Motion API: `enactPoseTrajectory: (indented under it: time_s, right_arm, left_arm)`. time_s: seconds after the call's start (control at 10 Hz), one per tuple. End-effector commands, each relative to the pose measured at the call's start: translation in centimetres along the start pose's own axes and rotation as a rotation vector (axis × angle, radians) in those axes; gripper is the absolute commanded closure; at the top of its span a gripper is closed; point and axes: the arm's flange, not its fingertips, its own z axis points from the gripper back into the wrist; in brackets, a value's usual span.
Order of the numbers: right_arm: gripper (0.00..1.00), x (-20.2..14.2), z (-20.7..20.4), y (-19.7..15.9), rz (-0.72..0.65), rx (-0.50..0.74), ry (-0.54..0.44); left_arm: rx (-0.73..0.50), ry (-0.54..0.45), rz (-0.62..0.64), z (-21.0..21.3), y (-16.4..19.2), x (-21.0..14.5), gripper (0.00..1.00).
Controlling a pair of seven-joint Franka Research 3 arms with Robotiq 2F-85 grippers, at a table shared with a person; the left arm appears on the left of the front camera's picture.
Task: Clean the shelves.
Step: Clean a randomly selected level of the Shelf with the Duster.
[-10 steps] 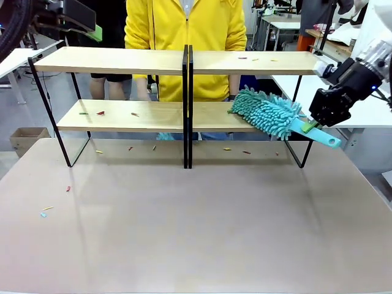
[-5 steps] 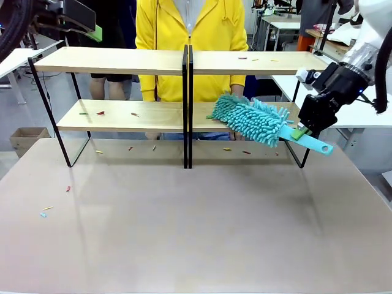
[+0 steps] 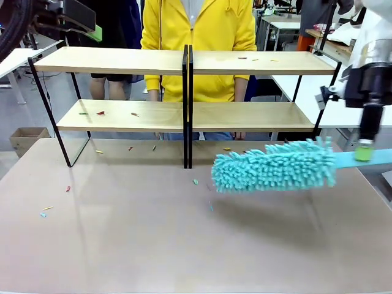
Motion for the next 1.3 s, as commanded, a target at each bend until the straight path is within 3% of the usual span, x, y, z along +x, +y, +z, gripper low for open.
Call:
enactPoseTrajectory:
  time_s: [0.0,0.3,0.5,0.6,0.8,1.0,1.2]
  right_arm:
    - [1.0,-2.6,2.1,-1.3,0.085,0.035,-0.039]
    - [1.0,-7.2,2.9,-1.0,0.112,0.181,-0.099]
    - [1.0,-14.9,3.5,0.9,0.108,0.289,-0.167]
    - [1.0,-19.6,3.7,2.5,0.121,0.315,-0.246]
    - [1.0,-27.5,4.8,6.3,0.131,0.234,-0.586]
    - [1.0,-31.2,7.0,8.6,0.156,0.156,-0.791]
    - [1.0,-34.8,11.2,11.7,0.183,0.034,-0.917]
  left_arm:
    - [0.01,-0.003,0.003,0.0,0.0,0.0,0.0]
    - [0.01,-0.003,0.003,0.0,0.0,0.0,0.0]
    - [0.01,-0.003,0.003,0.0,0.0,0.0,0.0]
    - [0.01,-0.003,0.003,0.0,0.0,0.0,0.0]
    - [0.01,-0.003,0.003,0.0,0.0,0.0,0.0]
    - [0.01,-0.003,0.003,0.0,0.0,0.0,0.0]
    - [0.01,-0.003,0.003,0.0,0.0,0.0,0.0]
